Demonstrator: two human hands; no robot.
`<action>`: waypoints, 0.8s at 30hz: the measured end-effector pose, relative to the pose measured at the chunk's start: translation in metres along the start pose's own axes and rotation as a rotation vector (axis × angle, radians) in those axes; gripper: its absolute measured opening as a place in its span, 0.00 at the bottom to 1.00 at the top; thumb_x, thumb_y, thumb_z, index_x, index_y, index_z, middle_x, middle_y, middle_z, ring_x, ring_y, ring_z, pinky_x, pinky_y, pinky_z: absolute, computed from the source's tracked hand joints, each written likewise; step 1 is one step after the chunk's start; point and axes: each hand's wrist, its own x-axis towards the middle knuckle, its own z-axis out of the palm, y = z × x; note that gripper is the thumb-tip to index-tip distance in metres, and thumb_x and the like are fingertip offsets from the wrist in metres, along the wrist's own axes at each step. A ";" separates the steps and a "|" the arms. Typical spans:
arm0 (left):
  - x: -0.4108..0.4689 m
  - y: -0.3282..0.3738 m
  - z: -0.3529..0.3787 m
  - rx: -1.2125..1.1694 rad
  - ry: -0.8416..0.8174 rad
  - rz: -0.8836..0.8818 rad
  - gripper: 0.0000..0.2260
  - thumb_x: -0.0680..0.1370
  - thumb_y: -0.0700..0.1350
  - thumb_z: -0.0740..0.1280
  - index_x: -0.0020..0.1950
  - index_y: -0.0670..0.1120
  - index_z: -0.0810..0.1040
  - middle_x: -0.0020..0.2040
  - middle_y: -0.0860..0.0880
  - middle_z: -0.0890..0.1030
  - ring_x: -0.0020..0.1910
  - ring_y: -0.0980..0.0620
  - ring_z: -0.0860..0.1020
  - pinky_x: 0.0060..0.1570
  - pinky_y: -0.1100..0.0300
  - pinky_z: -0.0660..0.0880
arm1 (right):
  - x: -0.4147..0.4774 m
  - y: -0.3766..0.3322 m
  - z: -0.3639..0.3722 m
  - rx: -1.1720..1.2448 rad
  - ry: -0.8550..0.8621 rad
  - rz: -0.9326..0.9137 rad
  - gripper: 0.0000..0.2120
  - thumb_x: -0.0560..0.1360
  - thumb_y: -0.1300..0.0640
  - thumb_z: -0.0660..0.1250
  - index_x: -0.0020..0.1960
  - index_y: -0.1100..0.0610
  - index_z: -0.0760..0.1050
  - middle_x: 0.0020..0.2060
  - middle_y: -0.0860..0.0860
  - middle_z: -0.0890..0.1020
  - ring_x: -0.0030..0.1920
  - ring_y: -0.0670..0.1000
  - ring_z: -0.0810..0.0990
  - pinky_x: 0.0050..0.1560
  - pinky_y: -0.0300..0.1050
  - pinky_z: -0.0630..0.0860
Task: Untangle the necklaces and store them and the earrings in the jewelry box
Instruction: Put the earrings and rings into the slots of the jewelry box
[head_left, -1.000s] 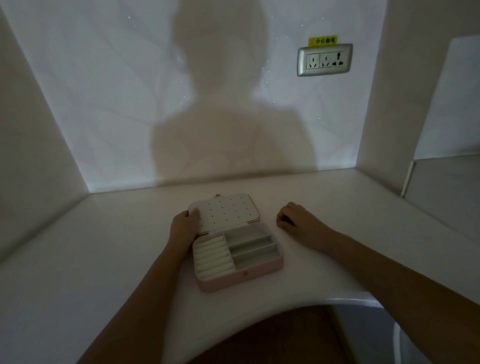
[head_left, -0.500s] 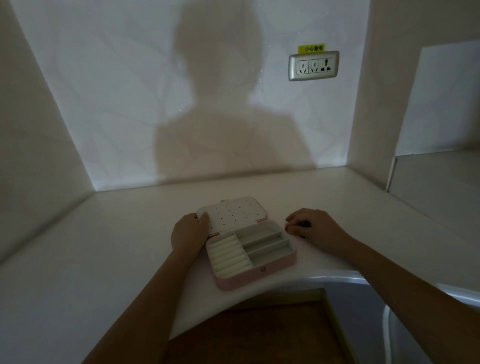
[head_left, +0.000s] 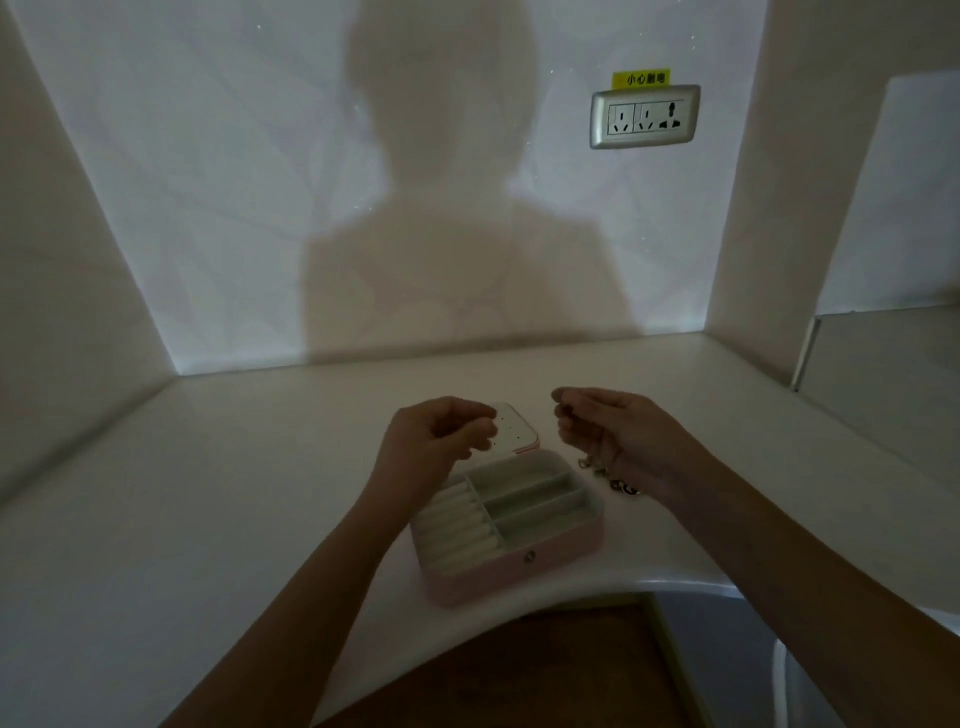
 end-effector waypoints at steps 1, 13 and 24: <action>-0.003 0.005 0.001 -0.092 -0.028 -0.026 0.04 0.74 0.41 0.69 0.46 0.49 0.81 0.40 0.50 0.85 0.38 0.57 0.82 0.37 0.70 0.76 | -0.001 0.001 0.007 0.046 -0.013 0.027 0.07 0.67 0.63 0.67 0.43 0.65 0.80 0.34 0.55 0.83 0.33 0.47 0.82 0.36 0.38 0.80; -0.003 0.010 -0.005 -0.309 -0.103 -0.205 0.05 0.69 0.44 0.71 0.42 0.44 0.82 0.36 0.48 0.84 0.36 0.56 0.82 0.35 0.68 0.75 | 0.011 0.025 0.036 -0.049 -0.045 0.037 0.05 0.65 0.61 0.70 0.39 0.61 0.81 0.31 0.53 0.82 0.32 0.46 0.80 0.36 0.36 0.79; 0.006 0.003 -0.004 -0.780 -0.159 -0.520 0.05 0.67 0.43 0.68 0.38 0.43 0.81 0.30 0.49 0.78 0.27 0.59 0.76 0.28 0.70 0.75 | 0.014 0.031 0.047 -0.314 -0.010 -0.241 0.02 0.69 0.63 0.72 0.41 0.59 0.82 0.32 0.48 0.82 0.33 0.42 0.77 0.38 0.32 0.74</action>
